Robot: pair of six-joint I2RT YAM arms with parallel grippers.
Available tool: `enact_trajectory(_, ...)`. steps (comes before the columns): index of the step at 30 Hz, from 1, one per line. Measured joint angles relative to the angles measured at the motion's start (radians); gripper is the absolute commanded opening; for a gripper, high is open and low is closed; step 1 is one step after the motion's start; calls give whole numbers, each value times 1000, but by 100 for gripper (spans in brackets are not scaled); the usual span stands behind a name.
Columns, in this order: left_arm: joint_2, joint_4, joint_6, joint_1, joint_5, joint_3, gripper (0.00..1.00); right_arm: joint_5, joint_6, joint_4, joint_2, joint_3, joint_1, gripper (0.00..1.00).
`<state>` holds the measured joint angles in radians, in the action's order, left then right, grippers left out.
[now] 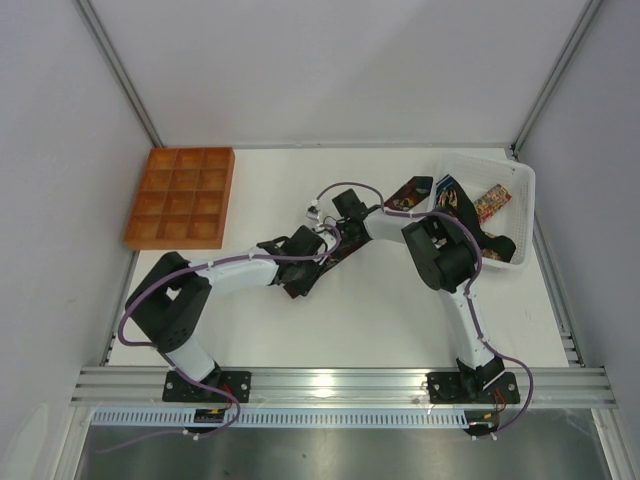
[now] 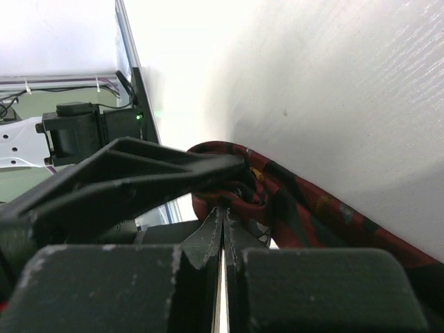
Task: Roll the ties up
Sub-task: Roll the tie
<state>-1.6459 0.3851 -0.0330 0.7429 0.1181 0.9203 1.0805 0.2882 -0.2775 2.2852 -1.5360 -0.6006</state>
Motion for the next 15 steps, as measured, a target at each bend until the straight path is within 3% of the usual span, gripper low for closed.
enact_trajectory(3,-2,3,-5,-4,-3,0,53,0,0,0,-4,0,0,3)
enact_trajectory(8,-13,8,-17,-13,-23,10,32,0,0,0,-6,0,0,3)
enact_trajectory(10,-14,8,-20,-17,-27,12,31,0,0,0,-6,0,0,3)
enact_trajectory(12,-14,8,-20,-20,-29,13,35,0,0,0,-6,0,0,3)
enact_trajectory(13,-14,8,-20,-22,-30,13,47,0,0,0,-6,0,0,3)
enact_trajectory(15,-15,9,-21,-26,-35,13,48,0,0,0,-7,0,0,3)
